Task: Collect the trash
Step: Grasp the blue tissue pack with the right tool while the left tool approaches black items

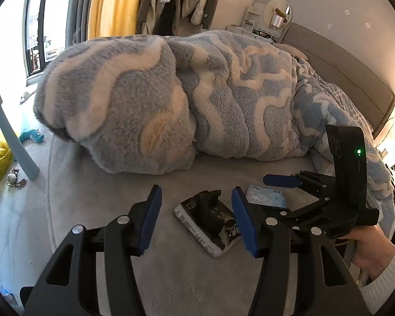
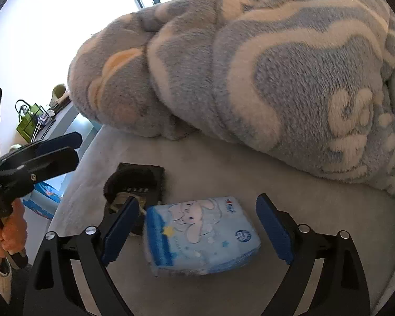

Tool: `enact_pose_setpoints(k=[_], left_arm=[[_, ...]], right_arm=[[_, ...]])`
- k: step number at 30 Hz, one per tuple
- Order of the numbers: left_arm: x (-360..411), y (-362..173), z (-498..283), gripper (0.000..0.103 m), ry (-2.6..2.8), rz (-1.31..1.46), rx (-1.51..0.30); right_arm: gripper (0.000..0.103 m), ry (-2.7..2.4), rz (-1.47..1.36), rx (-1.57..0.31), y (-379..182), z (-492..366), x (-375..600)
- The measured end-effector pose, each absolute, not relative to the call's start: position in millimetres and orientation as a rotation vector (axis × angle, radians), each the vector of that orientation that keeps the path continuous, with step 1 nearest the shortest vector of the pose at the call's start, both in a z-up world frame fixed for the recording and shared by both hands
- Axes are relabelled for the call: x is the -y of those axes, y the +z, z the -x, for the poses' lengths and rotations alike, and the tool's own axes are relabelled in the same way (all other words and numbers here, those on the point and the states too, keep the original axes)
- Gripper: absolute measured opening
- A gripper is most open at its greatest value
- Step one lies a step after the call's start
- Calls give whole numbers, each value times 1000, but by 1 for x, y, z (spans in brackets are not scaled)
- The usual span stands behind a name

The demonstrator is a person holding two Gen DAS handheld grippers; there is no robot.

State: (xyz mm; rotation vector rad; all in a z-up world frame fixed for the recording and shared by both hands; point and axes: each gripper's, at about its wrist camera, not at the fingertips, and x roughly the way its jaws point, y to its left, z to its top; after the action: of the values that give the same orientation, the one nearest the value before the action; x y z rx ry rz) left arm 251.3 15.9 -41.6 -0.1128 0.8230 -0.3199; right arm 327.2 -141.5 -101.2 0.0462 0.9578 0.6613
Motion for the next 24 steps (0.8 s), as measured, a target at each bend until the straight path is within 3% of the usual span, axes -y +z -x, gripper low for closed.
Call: enact_pose_setpoints(k=[13, 15, 20, 24], left_arm=[[4, -57, -271, 49, -369, 74, -858], [9, -61, -272, 46, -379, 64, -870], [16, -66, -274, 37, -396, 52, -885], [22, -69, -275, 36, -396, 40, -891]], right_arm=[[91, 694, -89, -1031, -109, -326, 160], [81, 703, -89, -1040, -112, -326, 165], [73, 717, -80, -1038, -109, -325, 165], [71, 701, -136, -999, -99, -327, 175]])
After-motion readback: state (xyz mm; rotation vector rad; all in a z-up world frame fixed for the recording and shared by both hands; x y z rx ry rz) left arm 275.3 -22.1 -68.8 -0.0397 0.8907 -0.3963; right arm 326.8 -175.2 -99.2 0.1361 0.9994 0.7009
